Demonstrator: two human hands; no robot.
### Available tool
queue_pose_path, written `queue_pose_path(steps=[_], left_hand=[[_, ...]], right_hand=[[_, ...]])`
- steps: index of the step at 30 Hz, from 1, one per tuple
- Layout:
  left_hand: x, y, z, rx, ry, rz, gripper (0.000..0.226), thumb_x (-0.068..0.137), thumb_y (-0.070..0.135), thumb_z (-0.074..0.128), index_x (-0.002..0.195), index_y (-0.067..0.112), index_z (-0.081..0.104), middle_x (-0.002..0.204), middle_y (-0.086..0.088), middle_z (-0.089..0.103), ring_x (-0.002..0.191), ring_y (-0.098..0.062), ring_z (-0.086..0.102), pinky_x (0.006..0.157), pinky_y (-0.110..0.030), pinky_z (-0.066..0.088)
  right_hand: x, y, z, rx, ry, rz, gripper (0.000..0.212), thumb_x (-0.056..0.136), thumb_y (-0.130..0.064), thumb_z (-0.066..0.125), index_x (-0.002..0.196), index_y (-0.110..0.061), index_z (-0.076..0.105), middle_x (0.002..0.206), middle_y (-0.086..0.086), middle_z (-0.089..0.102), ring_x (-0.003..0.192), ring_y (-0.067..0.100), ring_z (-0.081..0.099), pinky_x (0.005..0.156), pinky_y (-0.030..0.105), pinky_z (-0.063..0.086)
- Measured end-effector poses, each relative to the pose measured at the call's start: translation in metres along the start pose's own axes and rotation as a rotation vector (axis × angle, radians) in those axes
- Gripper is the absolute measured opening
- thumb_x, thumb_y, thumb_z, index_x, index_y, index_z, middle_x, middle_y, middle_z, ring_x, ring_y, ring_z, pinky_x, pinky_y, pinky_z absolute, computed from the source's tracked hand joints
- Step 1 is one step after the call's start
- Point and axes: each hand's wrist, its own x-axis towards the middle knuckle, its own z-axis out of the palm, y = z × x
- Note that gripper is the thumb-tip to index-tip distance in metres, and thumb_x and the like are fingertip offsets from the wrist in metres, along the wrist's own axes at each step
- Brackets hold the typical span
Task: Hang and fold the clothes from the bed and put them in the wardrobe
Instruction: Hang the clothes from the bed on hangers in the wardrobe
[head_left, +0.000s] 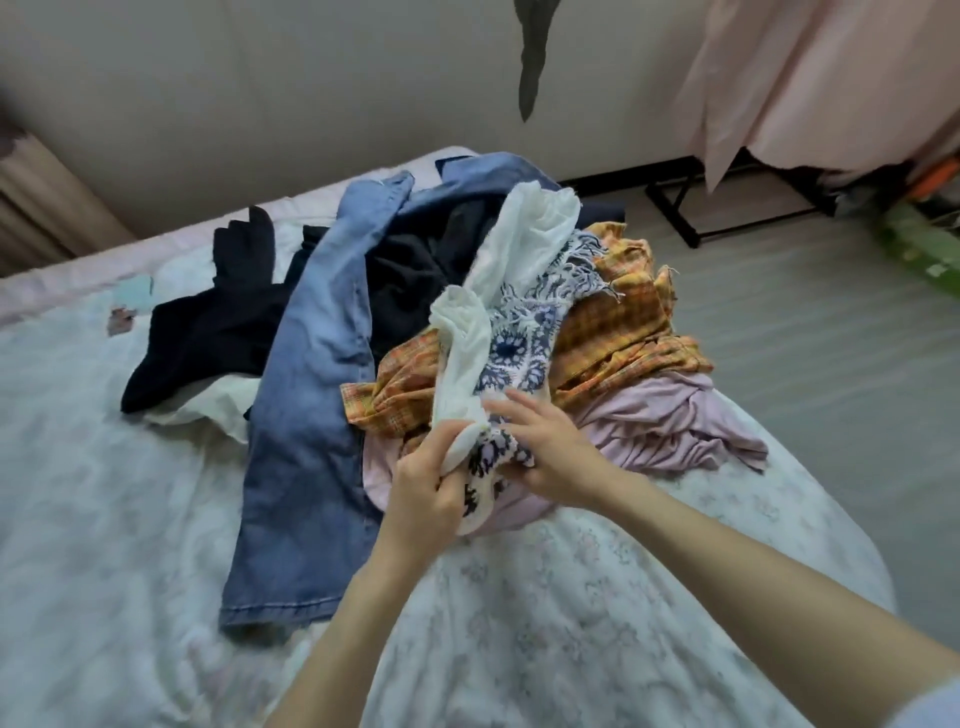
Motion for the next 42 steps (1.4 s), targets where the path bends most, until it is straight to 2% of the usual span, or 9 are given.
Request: queue_pose_path(steps=[2,6,10,17,21,26,33,39,42], left_hand=[[-0.008,0.012,-0.008,0.044,0.038,-0.049,0.005,0.094,0.024,0.054,0.097,0.025,0.057,0.080,0.015,0.062,0.070,0.006,0.055,0.062,-0.015,0.042],[-0.034,0.061,-0.012,0.228,-0.219,-0.150,0.074,0.065,0.065,0.061,0.128,0.029,0.046,0.114,0.020,0.052,0.085,0.005,0.053,0.075,-0.015,0.040],[-0.053,0.106,0.014,0.298,-0.369,-0.048,0.093,0.069,0.038,0.081,0.144,0.033,0.026,0.134,0.015,0.042,0.123,-0.002,0.039,0.092,-0.015,0.032],[-0.082,0.219,0.094,0.253,-0.364,0.141,0.029,0.084,0.020,0.070,0.112,0.014,0.065,0.092,0.009,0.064,0.088,-0.016,0.063,0.069,-0.008,0.039],[-0.109,0.286,0.150,-0.142,-0.590,0.002,0.016,0.089,0.014,0.062,0.106,0.014,0.061,0.095,-0.001,0.063,0.087,-0.015,0.060,0.072,-0.028,0.051],[-0.167,0.368,0.223,-0.375,-0.873,-0.075,0.024,0.087,0.019,0.062,0.108,0.017,0.050,0.096,-0.007,0.064,0.078,-0.011,0.064,0.069,-0.023,0.054],[-0.262,0.448,0.298,0.139,-1.178,0.483,0.096,0.069,0.024,0.081,0.144,0.035,0.021,0.130,0.005,0.042,0.111,-0.013,0.050,0.093,-0.025,0.045],[-0.330,0.492,0.360,0.093,-0.958,0.847,0.025,0.088,0.012,0.063,0.112,0.018,0.066,0.115,-0.006,0.058,0.095,-0.019,0.058,0.077,-0.018,0.040],[-0.371,0.517,0.391,0.081,-0.991,0.901,0.028,0.087,0.001,0.053,0.107,0.013,0.068,0.106,-0.007,0.065,0.092,-0.025,0.061,0.075,-0.027,0.044]], right_hand=[[-0.021,-0.010,-0.005,0.226,-0.037,0.109,0.024,0.088,-0.026,0.058,0.106,-0.011,0.063,0.112,0.005,0.064,0.105,0.022,0.058,0.092,0.039,0.045],[-0.091,-0.034,-0.041,0.292,0.098,0.225,0.007,0.088,-0.010,0.060,0.082,-0.010,0.057,0.078,0.000,0.058,0.070,0.013,0.050,0.064,0.027,0.037],[-0.160,-0.050,-0.086,0.336,0.226,0.307,0.017,0.083,-0.019,0.063,0.087,-0.003,0.061,0.083,0.007,0.063,0.075,0.018,0.053,0.064,0.021,0.037],[-0.330,-0.063,-0.162,0.406,0.462,0.503,0.011,0.086,-0.024,0.066,0.091,-0.018,0.057,0.080,-0.006,0.060,0.071,0.013,0.055,0.057,0.012,0.040],[-0.438,-0.080,-0.185,0.445,0.445,0.570,0.076,0.058,-0.069,0.065,0.120,-0.031,0.044,0.105,-0.012,0.060,0.091,0.002,0.061,0.072,0.012,0.048],[-0.581,-0.099,-0.185,0.251,0.527,0.719,0.079,0.081,-0.036,0.071,0.143,-0.037,0.022,0.126,-0.012,0.046,0.110,0.007,0.050,0.087,0.014,0.039],[-0.741,-0.141,-0.159,0.167,0.825,0.891,0.030,0.091,-0.025,0.057,0.110,-0.040,0.039,0.104,-0.009,0.058,0.089,0.006,0.060,0.071,0.015,0.048],[-0.853,-0.186,-0.133,0.051,1.059,1.109,0.032,0.096,-0.001,0.046,0.110,-0.027,0.058,0.064,-0.006,0.052,0.047,0.002,0.045,0.047,0.016,0.032],[-0.902,-0.213,-0.121,-0.135,1.188,1.299,0.030,0.096,-0.003,0.044,0.109,-0.025,0.059,0.058,0.006,0.049,0.044,0.014,0.036,0.048,0.032,0.031]])
